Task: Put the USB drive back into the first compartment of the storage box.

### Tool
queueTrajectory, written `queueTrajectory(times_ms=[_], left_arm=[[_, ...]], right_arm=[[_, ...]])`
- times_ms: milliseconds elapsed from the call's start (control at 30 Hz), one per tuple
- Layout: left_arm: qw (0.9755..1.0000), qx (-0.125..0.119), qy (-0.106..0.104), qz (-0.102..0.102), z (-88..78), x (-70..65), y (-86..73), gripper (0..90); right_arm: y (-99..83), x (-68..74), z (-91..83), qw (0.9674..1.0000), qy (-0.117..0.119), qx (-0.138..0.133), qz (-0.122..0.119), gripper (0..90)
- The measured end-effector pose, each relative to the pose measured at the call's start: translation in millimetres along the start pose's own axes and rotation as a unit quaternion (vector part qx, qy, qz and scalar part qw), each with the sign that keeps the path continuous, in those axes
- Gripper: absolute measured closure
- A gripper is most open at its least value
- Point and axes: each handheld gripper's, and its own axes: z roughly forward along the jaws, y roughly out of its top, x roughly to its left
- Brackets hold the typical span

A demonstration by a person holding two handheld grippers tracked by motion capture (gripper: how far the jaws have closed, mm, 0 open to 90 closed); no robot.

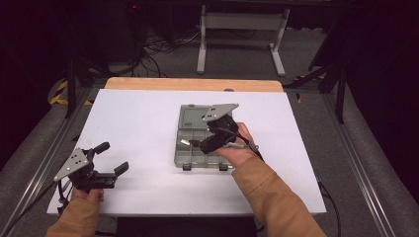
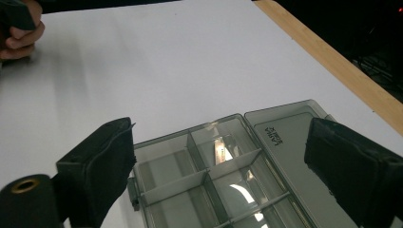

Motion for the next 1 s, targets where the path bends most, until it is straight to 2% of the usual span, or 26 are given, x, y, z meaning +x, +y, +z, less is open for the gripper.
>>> queueTrajectory(times_ms=[233, 400, 467, 600, 800, 1000], left_arm=[[1.0000, 0.000, 0.001, 0.000, 0.4, 0.0, 0.0, 0.3], [1.0000, 0.001, 0.001, -0.001, 0.8, 0.2, -0.1, 0.3], [1.0000, 0.002, 0.001, 0.000, 0.8, 0.1, -0.1, 0.4], [1.0000, 0.003, 0.000, -0.001, 1.6, 0.0, -0.3, 0.4], [1.0000, 0.003, 0.000, -0.001, 1.6, 0.1, -0.3, 0.3], [1.0000, 0.002, 0.001, -0.001, 1.3, 0.0, -0.1, 0.3]], right_arm=[[-9.2, 2.8, -19.1, 0.9997, -0.013, -0.021, -0.001, 6.6], [-19.7, 3.4, -37.3, 0.9989, -0.027, -0.038, 0.006, 5.1], [-21.2, 3.3, -39.6, 0.9988, -0.029, -0.040, 0.007, 4.9], [-33.0, 5.1, -53.3, 0.9972, -0.033, -0.066, 0.012, 4.1], [-45.1, 9.6, -62.6, 0.9956, -0.041, -0.084, 0.011, 3.0], [-67.2, 12.3, -74.7, 0.9913, -0.063, -0.114, 0.019, 2.6]])
